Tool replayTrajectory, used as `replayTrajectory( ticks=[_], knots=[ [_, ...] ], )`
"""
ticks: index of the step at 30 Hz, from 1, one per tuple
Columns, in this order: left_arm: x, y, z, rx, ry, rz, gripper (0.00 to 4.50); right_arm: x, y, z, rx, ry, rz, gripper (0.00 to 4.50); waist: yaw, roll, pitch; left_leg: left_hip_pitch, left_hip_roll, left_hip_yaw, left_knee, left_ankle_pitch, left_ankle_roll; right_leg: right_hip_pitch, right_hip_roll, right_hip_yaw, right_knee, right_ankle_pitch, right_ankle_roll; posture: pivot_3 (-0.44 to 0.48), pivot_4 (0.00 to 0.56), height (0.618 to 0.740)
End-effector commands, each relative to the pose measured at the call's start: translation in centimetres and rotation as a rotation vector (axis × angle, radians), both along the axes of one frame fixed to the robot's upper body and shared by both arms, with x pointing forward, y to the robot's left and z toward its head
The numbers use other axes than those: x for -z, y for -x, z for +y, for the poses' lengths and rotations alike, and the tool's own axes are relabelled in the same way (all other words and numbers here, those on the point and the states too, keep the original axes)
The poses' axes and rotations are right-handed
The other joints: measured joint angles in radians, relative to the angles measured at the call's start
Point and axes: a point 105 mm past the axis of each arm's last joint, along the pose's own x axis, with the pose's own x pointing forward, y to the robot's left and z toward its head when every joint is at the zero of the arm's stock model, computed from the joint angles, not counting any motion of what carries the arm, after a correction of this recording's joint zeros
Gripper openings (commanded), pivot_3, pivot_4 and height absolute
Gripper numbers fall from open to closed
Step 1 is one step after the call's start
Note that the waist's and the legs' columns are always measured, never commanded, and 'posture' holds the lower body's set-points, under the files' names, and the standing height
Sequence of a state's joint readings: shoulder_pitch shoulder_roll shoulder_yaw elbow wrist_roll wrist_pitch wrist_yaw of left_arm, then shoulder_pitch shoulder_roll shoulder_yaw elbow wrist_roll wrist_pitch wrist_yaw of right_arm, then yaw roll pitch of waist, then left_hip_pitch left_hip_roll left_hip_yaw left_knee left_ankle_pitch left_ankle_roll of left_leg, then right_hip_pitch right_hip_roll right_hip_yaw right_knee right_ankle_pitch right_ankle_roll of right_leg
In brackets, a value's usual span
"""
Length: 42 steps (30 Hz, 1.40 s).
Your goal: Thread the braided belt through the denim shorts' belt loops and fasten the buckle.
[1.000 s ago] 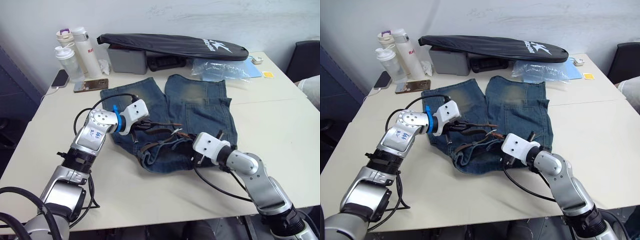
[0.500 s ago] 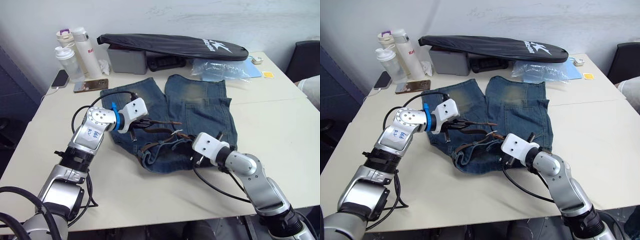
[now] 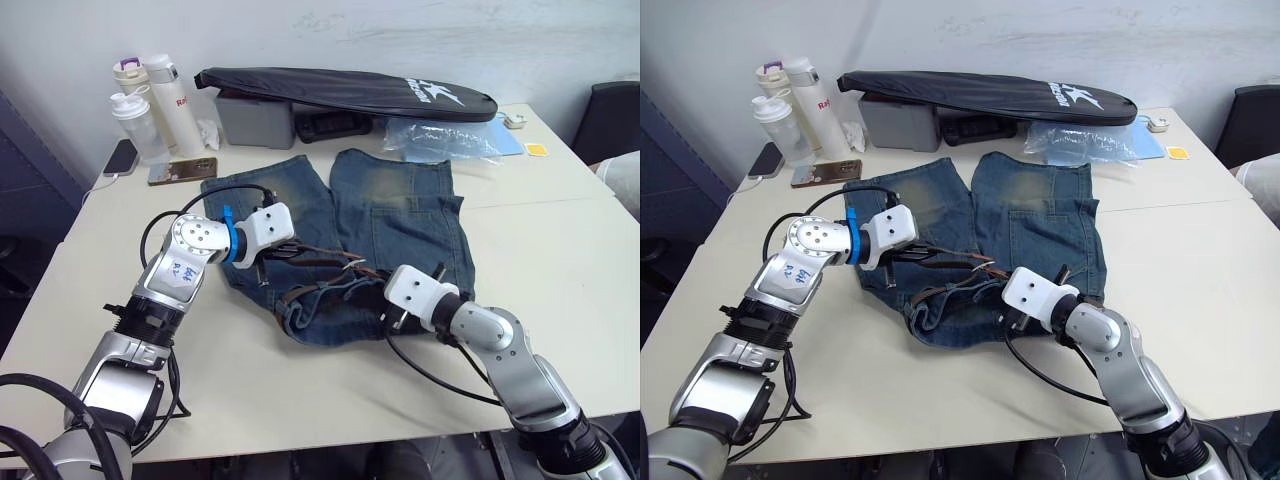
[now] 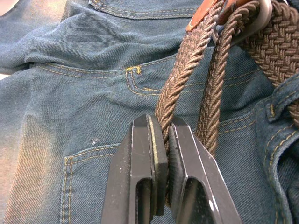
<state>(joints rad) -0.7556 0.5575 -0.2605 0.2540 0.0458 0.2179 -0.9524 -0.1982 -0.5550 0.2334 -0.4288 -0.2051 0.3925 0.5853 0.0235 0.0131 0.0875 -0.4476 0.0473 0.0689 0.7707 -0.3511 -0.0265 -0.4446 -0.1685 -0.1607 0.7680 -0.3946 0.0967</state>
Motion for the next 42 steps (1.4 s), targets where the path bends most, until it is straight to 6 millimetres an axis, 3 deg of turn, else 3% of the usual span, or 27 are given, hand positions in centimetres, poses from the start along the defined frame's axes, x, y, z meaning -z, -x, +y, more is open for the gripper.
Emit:
replayTrajectory(
  ticks=[1,9,26,42],
  knots=[
    [-0.1,-0.2,1.2,-0.016,-0.04,-0.018,0.0,-1.2,-0.5,-0.9,0.038,0.03,-0.066,0.02,0.0,0.0,0.0,0.0,0.0,0.0,0.0,0.0,0.0,0.0,0.0,0.0,0.0,0.0,0.0,0.0,0.15,0.622],
    [-0.2,-0.4,1.0,0.003,-0.057,-0.032,0.0,-1.5,-0.6,-0.9,0.024,0.078,-0.098,0.02,0.0,0.0,0.0,0.0,0.0,0.0,0.0,0.0,0.0,0.0,0.0,0.0,0.0,0.0,0.0,0.0,0.15,0.622],
    [-0.2,0.5,-3.1,0.11,-0.013,-0.022,0.0,-1.9,-0.5,0.0,-0.02,0.108,-0.123,0.02,0.0,0.0,0.0,-0.002,0.0,0.0,0.0,0.0,0.002,0.0,0.0,-0.001,0.001,0.0,0.0,0.0,0.15,0.622],
    [-0.7,1.1,-5.8,0.169,0.019,-0.021,0.0,-1.4,0.2,1.1,-0.099,0.128,-0.094,0.02,-0.001,0.001,-0.001,-0.009,0.0,0.0,0.008,0.005,0.011,-0.001,0.0,-0.001,0.001,0.0,-0.001,0.0,0.15,0.622]
  ],
)
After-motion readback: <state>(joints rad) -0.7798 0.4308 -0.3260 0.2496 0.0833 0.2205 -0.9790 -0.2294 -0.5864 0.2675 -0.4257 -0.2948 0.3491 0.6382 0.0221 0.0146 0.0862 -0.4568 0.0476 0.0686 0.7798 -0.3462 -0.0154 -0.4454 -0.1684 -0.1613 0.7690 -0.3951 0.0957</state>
